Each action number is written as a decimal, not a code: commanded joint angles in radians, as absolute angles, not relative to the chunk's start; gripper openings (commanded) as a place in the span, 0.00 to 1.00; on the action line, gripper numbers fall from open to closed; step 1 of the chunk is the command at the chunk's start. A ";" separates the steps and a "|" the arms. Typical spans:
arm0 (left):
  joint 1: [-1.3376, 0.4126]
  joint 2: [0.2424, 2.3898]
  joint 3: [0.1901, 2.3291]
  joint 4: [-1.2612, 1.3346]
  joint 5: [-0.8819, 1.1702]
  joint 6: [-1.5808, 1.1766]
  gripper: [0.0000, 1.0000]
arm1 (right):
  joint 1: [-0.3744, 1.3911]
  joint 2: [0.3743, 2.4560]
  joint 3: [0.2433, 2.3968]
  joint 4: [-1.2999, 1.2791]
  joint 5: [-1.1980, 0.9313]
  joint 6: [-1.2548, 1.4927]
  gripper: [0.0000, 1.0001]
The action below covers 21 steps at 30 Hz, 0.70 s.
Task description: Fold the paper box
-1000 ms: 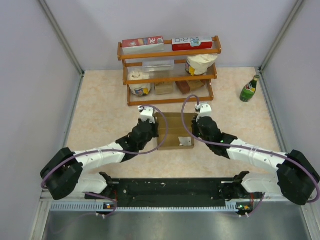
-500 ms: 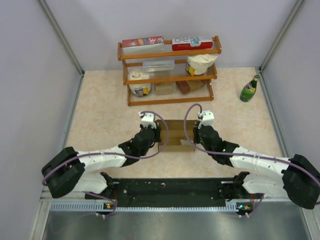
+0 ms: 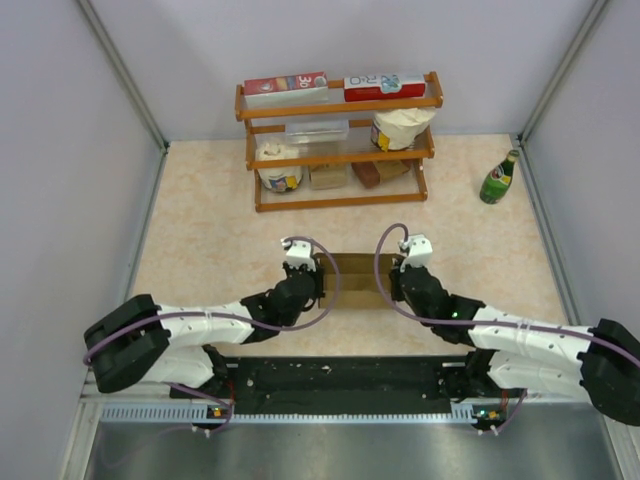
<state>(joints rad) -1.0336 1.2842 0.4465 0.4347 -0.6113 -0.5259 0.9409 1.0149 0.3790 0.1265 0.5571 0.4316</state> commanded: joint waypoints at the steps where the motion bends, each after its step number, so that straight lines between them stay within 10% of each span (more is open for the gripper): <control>1: -1.078 1.253 0.434 0.459 -0.586 -0.568 0.17 | 0.991 0.968 0.361 0.141 0.525 0.476 0.00; 6: -1.112 1.233 0.410 0.454 -0.633 -0.575 0.00 | 1.011 0.916 0.351 0.112 0.529 0.476 0.10; 21: -1.221 1.285 0.367 0.472 -0.867 -0.584 0.00 | 1.014 0.689 0.344 -0.077 0.431 0.488 0.42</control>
